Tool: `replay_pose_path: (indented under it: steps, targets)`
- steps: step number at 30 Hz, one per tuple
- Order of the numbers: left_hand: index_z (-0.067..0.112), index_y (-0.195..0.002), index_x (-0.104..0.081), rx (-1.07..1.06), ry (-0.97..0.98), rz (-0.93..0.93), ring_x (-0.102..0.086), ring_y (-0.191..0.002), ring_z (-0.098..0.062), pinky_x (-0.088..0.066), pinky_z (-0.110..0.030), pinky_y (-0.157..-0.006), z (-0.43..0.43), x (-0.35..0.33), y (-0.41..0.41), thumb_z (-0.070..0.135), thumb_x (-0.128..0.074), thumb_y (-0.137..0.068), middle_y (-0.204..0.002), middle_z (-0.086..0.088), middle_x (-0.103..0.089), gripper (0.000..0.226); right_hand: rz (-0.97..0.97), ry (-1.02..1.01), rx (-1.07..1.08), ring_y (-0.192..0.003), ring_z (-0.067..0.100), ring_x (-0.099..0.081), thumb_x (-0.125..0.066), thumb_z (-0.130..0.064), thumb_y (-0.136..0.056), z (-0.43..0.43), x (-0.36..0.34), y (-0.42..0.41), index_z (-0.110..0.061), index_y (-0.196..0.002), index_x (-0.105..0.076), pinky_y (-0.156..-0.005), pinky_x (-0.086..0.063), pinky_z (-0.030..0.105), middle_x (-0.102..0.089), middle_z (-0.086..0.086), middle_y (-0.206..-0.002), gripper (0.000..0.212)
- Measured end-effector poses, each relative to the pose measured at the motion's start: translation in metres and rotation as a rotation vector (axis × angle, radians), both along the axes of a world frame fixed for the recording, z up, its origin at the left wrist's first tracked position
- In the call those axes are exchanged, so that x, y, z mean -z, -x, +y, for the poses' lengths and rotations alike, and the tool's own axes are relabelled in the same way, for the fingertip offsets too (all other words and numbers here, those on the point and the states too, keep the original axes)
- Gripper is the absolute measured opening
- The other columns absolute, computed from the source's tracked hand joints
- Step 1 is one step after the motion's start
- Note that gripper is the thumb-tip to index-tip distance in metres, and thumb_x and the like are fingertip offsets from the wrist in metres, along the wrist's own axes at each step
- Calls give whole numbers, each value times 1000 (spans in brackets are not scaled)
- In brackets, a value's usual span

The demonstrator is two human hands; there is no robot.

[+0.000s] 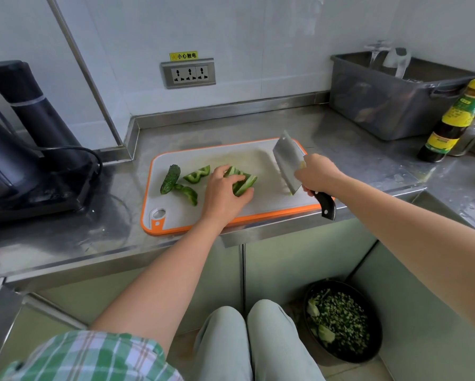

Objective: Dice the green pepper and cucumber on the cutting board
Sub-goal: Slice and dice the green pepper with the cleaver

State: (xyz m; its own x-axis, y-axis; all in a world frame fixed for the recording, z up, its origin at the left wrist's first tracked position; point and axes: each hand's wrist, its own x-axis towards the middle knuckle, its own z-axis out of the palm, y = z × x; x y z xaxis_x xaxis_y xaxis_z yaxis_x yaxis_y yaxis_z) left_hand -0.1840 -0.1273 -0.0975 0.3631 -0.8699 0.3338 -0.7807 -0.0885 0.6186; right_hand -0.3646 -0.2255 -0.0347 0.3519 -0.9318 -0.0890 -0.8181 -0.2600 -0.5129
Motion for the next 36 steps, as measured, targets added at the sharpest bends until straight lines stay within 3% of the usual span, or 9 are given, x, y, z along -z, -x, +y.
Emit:
replay_pose_path:
  steps: [4,9,15,21,27,30,33,36]
  targets:
    - [13,-117,-67,-28,30,-30,-48,-122,-24,-30,-23,-99,-2,-2,1,26,-64,-87,-129,-10,-53,32,-33,-60,-102,-39,21,-48,-46,-8,-89,10,8,-12,-10,-78,-42,-40,-39,23,-56,10,-58,12]
    - [12,-112,-68,-77,12,-44,-53,-111,-24,-34,-23,-93,-3,-3,-5,16,-64,-86,-116,-9,-56,26,19,29,26,-41,21,-53,-43,-2,-81,1,4,-7,-8,-71,-43,-45,-41,24,-60,9,-57,12]
    - [21,-111,-67,-153,-35,50,-52,-107,-20,-29,-16,-79,-7,-4,-8,18,-69,-82,-115,-6,-56,29,-36,-45,-65,-39,20,-49,-47,-8,-85,7,6,-7,-11,-73,-43,-44,-40,23,-57,7,-56,13]
    - [24,-131,-53,-154,-110,102,-49,-114,-26,-34,-26,-91,-8,-10,-2,25,-75,-78,-124,-12,-48,57,-99,-43,-4,-42,22,-50,-45,-3,-85,3,-1,-1,-8,-76,-42,-46,-40,25,-57,9,-58,10]
    - [18,-134,-48,-185,-127,236,-50,-117,-29,-40,-34,-97,-10,-14,-2,31,-70,-83,-127,-12,-51,57,-190,-85,-67,-40,20,-48,-49,-6,-85,15,-7,-8,-9,-79,-46,-44,-41,24,-57,7,-56,7]
    - [22,-121,-54,-192,-101,441,-62,-99,-29,-49,-38,-92,-10,-19,1,32,-70,-80,-114,-7,-60,46,-189,-89,-116,-36,17,-47,-49,-10,-86,22,-10,-14,-8,-82,-50,-39,-39,20,-56,7,-56,4]
    - [26,-106,-56,-198,-56,562,-66,-75,-29,-56,-45,-80,-12,-20,2,31,-72,-72,-89,-6,-62,37,-128,-49,-160,-35,17,-48,-51,-24,-95,27,-11,-21,-7,-88,-51,-38,-38,20,-56,9,-59,18]
    - [20,-109,-57,-191,-37,665,-61,-56,-23,-59,-43,-73,-12,-20,3,14,-70,-80,-80,-6,-60,32,-46,2,-177,-39,21,-51,-45,-11,-92,30,-11,-25,-5,-89,-50,-41,-41,24,-56,11,-62,9]
